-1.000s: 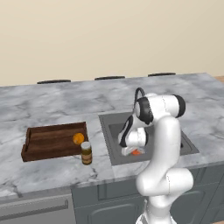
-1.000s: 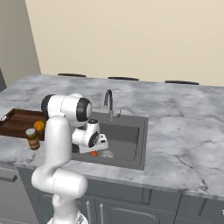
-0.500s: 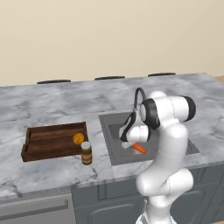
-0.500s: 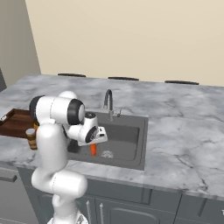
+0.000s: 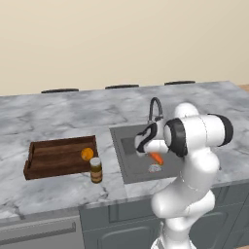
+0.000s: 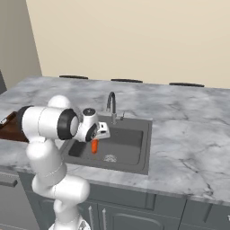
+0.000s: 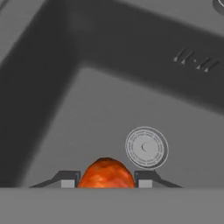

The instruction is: Pick up all produce items and place them in the sink. Turn on the sink faucet to wash them. Then turn the sink off and put them in the tray.

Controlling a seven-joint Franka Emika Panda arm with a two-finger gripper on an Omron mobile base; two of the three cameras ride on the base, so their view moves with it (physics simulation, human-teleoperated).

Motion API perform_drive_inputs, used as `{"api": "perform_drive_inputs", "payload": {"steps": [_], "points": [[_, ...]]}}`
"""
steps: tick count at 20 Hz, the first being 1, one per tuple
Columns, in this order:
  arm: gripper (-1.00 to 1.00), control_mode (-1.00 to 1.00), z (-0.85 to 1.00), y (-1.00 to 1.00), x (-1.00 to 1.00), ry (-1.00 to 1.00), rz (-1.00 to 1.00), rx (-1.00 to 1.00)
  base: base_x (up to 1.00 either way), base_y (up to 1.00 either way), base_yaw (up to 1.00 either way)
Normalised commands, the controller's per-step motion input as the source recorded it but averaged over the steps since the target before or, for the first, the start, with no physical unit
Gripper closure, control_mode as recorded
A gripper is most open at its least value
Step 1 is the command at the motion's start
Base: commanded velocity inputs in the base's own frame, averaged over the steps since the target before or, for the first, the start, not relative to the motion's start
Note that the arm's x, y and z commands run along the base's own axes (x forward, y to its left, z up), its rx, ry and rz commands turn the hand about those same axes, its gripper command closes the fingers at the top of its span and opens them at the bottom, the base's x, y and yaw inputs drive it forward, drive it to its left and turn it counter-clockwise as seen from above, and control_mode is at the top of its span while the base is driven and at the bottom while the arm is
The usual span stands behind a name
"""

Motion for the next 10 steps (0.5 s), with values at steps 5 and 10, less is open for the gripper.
{"api": "perform_drive_inputs", "payload": {"steps": [5,10], "points": [[1.00,-1.00,0.57,0.11,-0.10,0.00,-0.04,0.00,0.00,0.00,0.00],[1.00,-1.00,0.42,0.15,-0.21,0.00,-0.02,0.00,0.00,0.00,0.00]]}}
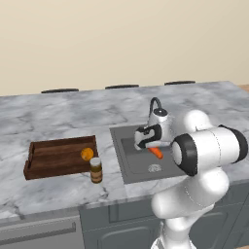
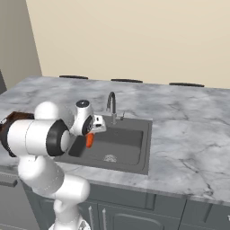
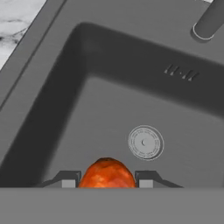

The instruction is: Pick up all produce items and place them in the sink. Turn on the sink faucet to wash them. Then turn the sink off and put them in the tray.

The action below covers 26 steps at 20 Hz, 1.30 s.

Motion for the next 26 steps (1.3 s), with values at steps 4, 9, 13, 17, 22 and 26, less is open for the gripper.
{"api": "perform_drive_inputs", "payload": {"steps": [4,9,13,17,22,26], "points": [[1.00,-1.00,0.46,0.06,-0.34,0.00,-0.01,0.00,0.00,0.00,0.00],[1.00,-1.00,0.33,0.05,-0.46,0.00,0.00,0.00,0.00,0.00,0.00],[1.00,-1.00,0.29,0.18,-0.38,0.00,0.00,0.00,0.00,0.00,0.00],[1.00,-1.00,0.10,0.06,-0.07,0.00,0.00,0.00,0.00,0.00,0.00],[1.00,-1.00,0.09,0.19,0.00,0.00,0.00,0.00,0.00,0.00,0.00],[1.00,-1.00,0.23,0.52,0.03,0.00,0.00,0.00,0.00,0.00,0.00]]}}
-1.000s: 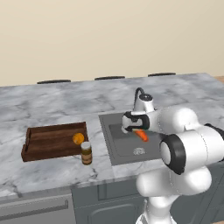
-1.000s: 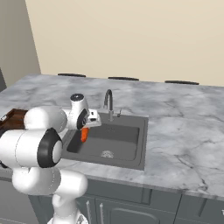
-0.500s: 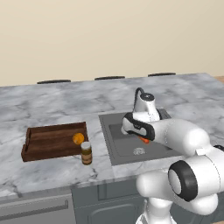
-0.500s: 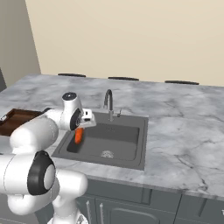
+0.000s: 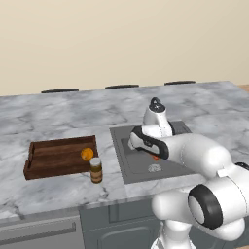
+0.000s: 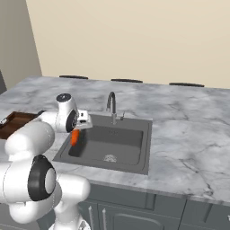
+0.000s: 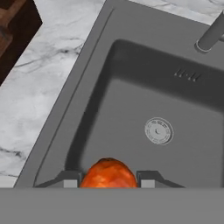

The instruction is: Pick up all produce items and place them in the sink. Turn on the sink faucet to wash them. Then turn the sink off and put them in the tray.

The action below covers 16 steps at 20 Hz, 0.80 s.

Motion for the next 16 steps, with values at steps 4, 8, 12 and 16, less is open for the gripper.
{"api": "perform_drive_inputs", "payload": {"steps": [4,8,12,16], "points": [[1.00,-1.00,0.17,0.63,0.22,0.00,0.01,0.00,0.00,0.00,0.00],[1.00,-1.00,0.09,0.71,0.32,0.00,0.02,-0.02,0.00,0.00,0.00],[1.00,-1.00,0.05,0.77,0.37,0.00,0.02,-0.04,0.00,0.00,0.00],[1.00,-1.00,0.06,0.74,0.27,0.00,0.01,-0.04,0.00,0.00,0.00]]}}
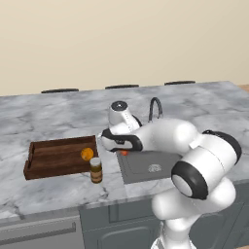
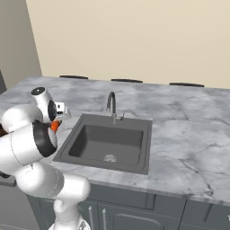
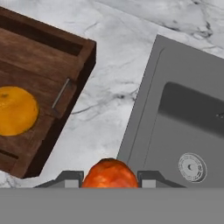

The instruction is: Pick up all produce items and place them in the sink. Turn on the sink faucet to wash them. Then turn the sink off and put them in the tray.

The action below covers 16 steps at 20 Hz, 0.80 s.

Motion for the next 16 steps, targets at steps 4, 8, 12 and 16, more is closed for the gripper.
{"api": "perform_drive_inputs", "payload": {"steps": [4,8,12,16], "points": [[1.00,-1.00,0.04,0.24,0.07,0.00,0.00,-0.01,0.00,0.00,0.00],[1.00,-1.00,0.00,0.05,0.03,0.00,0.00,0.00,0.00,0.00,0.00],[1.00,-1.00,0.00,0.33,0.14,0.03,0.01,0.00,0.00,0.00,0.00],[1.00,-1.00,0.00,0.36,0.21,0.06,0.04,0.00,0.00,0.00,0.00]]}}
